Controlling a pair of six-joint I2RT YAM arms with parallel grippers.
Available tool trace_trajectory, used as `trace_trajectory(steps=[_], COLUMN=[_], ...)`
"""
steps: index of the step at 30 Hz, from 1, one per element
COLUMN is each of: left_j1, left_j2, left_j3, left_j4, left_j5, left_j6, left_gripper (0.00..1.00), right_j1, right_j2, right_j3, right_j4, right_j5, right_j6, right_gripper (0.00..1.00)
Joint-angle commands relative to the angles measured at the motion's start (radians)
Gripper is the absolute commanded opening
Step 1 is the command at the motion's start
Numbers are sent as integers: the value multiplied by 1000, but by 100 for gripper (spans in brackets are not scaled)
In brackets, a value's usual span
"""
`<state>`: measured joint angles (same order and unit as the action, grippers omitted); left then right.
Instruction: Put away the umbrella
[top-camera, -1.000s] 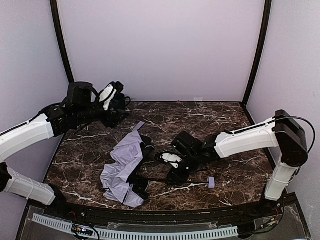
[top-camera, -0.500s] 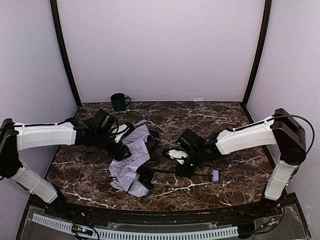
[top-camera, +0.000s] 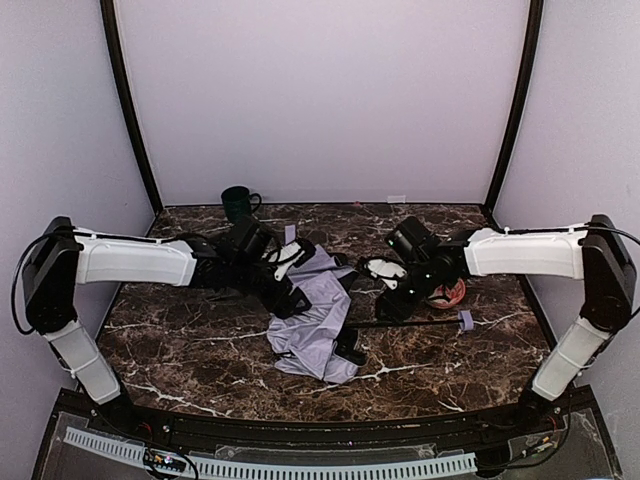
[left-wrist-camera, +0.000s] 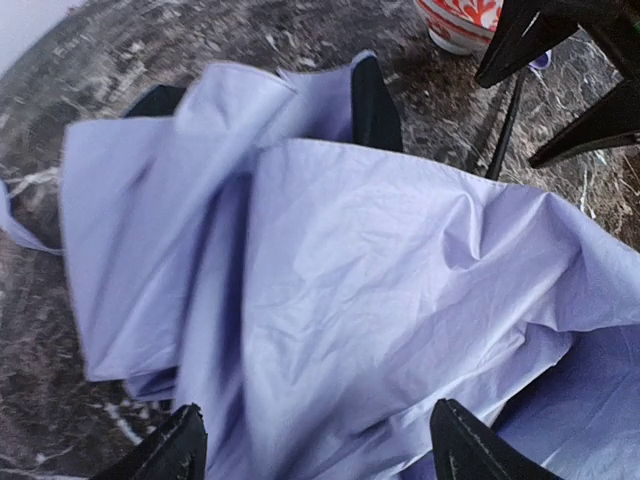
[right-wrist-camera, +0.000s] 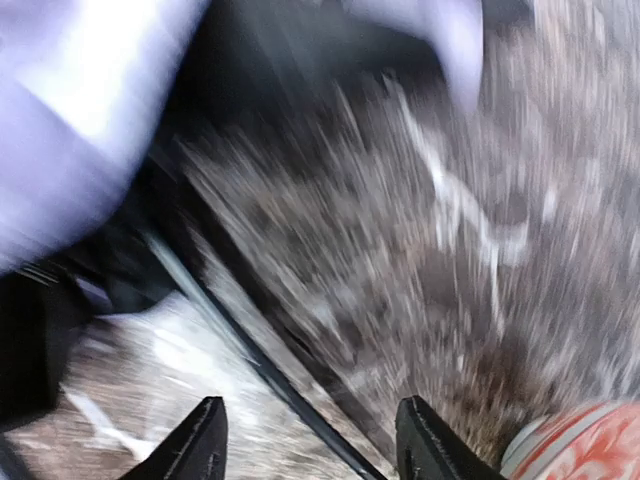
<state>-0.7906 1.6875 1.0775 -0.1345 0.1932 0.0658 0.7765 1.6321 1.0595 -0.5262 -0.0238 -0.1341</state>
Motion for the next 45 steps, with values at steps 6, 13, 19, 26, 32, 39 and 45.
trace_trajectory(steps=[6, 13, 19, 26, 32, 39, 45], left_j1=[-56, -235, -291, -327, -341, -284, -154], left_j2=[-331, -422, -309, -110, -35, -177, -225], left_j3=[-90, -229, -298, -300, -272, -209, -210], left_j4=[-10, -75, 23, 259, 318, 292, 348], left_j5=[-162, 35, -19, -134, -286, -126, -7], left_j6=[213, 460, 572, 595, 610, 453, 248], left_gripper=[80, 69, 84, 84, 32, 0, 0], right_j1=[8, 15, 32, 30, 33, 32, 53], right_j2=[-2, 251, 476, 608, 634, 614, 587], right_j3=[308, 387, 465, 464, 412, 353, 297], right_j4=[53, 247, 235, 209, 216, 163, 100], right_j5=[-372, -436, -458, -511, -571, -601, -728], right_j6=[37, 202, 219, 204, 209, 148, 54], right_gripper=[59, 52, 48, 47, 44, 43, 42])
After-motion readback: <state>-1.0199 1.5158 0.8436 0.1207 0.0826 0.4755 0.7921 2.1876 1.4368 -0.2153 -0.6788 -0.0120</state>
